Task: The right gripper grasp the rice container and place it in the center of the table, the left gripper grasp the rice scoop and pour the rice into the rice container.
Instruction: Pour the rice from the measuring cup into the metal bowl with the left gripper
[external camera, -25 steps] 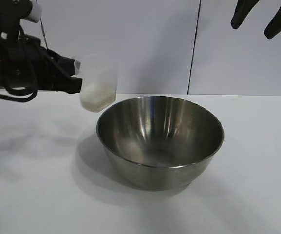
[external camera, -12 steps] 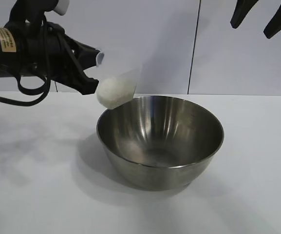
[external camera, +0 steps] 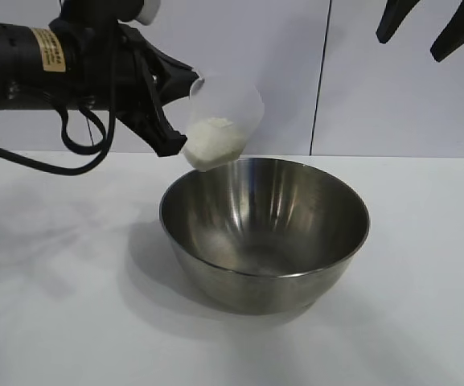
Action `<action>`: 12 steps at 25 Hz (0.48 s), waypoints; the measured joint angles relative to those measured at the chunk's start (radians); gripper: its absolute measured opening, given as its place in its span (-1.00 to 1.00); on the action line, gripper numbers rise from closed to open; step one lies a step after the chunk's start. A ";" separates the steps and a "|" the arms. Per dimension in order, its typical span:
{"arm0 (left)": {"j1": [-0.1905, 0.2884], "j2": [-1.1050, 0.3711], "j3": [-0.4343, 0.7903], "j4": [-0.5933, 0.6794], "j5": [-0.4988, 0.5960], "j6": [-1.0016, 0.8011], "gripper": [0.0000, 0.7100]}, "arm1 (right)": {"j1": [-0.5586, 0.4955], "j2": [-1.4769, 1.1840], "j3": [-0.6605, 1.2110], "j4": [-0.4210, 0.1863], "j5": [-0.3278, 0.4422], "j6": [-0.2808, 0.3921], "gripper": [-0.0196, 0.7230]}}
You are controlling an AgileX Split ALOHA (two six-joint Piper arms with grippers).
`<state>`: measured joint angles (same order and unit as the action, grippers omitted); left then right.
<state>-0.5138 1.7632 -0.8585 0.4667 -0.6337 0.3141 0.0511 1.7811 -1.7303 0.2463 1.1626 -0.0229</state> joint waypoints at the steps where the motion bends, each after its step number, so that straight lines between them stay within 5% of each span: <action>1: 0.000 0.001 0.000 0.001 0.000 0.021 -0.97 | 0.000 0.000 0.000 0.000 0.000 0.000 0.30; 12: -0.005 0.003 -0.005 -0.071 0.002 0.362 -0.97 | 0.000 0.000 0.000 0.001 -0.003 0.000 0.30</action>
<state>-0.5186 1.7666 -0.8637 0.3959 -0.6315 0.6762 0.0511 1.7811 -1.7303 0.2471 1.1594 -0.0229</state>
